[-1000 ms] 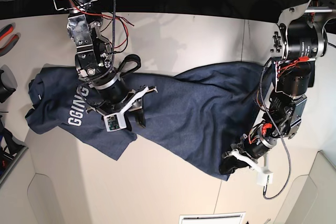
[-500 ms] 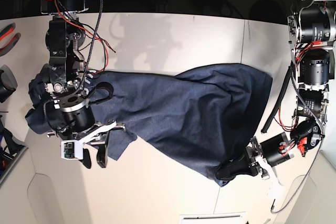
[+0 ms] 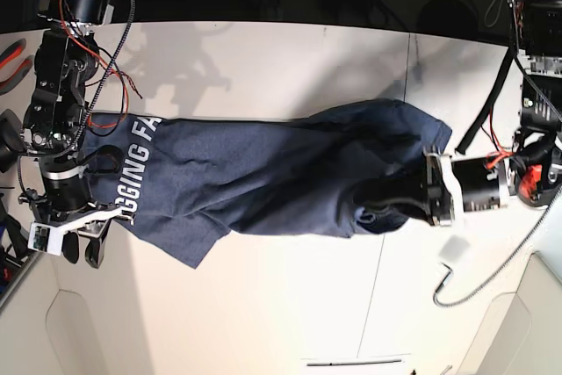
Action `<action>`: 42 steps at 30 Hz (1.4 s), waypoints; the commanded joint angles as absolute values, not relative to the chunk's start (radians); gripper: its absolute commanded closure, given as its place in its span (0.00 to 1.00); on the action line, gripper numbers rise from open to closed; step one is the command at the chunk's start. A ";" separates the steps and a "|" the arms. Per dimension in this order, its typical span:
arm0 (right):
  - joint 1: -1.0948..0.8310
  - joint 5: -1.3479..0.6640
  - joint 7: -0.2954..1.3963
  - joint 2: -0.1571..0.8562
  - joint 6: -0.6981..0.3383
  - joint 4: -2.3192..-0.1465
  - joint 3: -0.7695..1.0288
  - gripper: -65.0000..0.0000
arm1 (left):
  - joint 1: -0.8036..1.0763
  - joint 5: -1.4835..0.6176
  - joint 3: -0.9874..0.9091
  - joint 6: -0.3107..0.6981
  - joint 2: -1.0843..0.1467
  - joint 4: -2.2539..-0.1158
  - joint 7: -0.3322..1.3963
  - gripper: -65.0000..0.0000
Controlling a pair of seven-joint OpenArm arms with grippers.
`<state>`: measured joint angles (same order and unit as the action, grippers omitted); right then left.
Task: Layout the t-shirt on the table in an organized manner, then fold the t-shirt properly
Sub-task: 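Lift the shirt with both grippers and swing it up off the table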
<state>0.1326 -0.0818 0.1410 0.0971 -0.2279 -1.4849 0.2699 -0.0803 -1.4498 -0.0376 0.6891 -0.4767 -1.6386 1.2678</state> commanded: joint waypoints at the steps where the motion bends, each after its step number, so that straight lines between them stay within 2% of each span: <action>1: 0.152 -0.087 0.113 0.102 -0.232 -1.502 0.271 0.67 | -0.069 -1.484 -0.045 0.698 -0.490 -1.684 1.250 1.00; 9: 0.152 -0.087 0.113 0.102 -0.232 -1.502 0.271 0.67 | 0.128 -1.484 -0.045 0.698 -0.491 -1.860 1.309 1.00; 14: 0.152 -0.087 0.113 0.102 -0.233 -1.502 0.271 0.67 | 0.209 -1.484 -0.046 0.698 -0.511 -1.883 1.396 1.00; 20: 0.152 -0.096 0.113 0.102 -0.237 -1.502 0.268 0.67 | 0.258 -1.484 -0.046 0.698 -0.551 -1.883 1.396 1.00; 25: 0.154 -0.163 0.178 0.102 -0.364 -1.493 0.210 0.67 | 0.257 -1.484 -0.046 0.698 -0.550 -1.883 1.396 1.00; 29: 0.191 -0.106 0.181 0.102 -0.366 -1.387 0.085 0.67 | 0.243 -1.484 -0.046 0.698 -0.548 -1.883 1.388 1.00; 36: 0.352 -0.018 0.184 0.101 -0.337 -1.093 -0.016 0.83 | 0.225 -1.484 -0.046 0.698 -0.549 -1.883 1.384 1.00; 39: 0.395 -0.018 0.187 0.097 -0.278 -1.058 -0.015 0.89 | 0.224 -1.484 -0.046 0.698 -0.549 -1.883 1.384 1.00; 42: 0.424 -0.017 0.217 0.097 -0.227 -1.058 -0.015 0.89 | 0.224 -1.484 -0.046 0.698 -0.548 -1.883 1.384 1.00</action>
